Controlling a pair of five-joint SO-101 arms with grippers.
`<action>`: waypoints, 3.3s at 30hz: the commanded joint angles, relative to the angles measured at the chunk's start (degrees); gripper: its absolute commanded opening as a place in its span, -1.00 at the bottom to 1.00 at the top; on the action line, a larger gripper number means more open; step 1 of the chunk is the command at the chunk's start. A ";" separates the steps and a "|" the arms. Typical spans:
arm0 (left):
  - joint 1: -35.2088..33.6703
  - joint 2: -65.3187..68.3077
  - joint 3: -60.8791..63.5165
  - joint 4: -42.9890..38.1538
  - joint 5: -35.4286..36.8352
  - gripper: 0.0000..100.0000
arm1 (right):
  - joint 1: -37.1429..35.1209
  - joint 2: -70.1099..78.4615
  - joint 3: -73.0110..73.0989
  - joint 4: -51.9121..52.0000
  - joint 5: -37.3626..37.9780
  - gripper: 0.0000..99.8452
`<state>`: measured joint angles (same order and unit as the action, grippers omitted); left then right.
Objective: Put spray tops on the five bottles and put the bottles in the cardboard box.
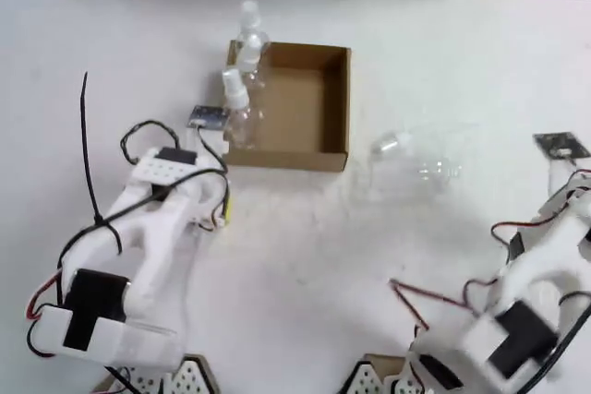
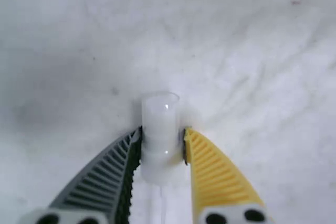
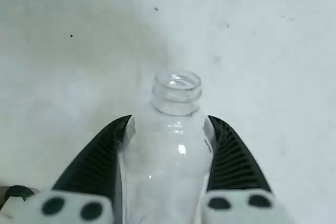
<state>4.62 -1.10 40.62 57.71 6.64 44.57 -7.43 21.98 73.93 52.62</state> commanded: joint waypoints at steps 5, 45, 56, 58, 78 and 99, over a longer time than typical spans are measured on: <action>-1.19 0.04 -1.85 -1.49 -0.70 -0.96 | -5.23 -23.60 5.19 6.46 -15.21 -0.97; -10.95 -39.69 6.77 -6.59 -0.62 -0.96 | -67.65 -86.20 53.54 -52.18 -46.59 -0.96; -9.01 -55.96 -12.48 -10.46 -0.26 -0.96 | -77.23 -89.19 59.08 -52.44 -46.59 -0.96; -7.16 -56.40 -16.18 -13.27 -0.26 -0.96 | -79.08 -89.63 61.36 -52.53 -46.59 -0.96; 20.88 -50.07 -24.97 -28.75 -0.62 -0.96 | -82.77 -89.71 74.20 -56.57 -46.59 -0.96; 19.21 -55.96 -13.19 -16.35 -0.62 -0.96 | -82.24 -89.71 75.08 -56.57 -46.24 -0.96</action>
<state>24.57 -53.32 23.91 41.63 6.37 -37.80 -96.57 95.74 18.64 5.67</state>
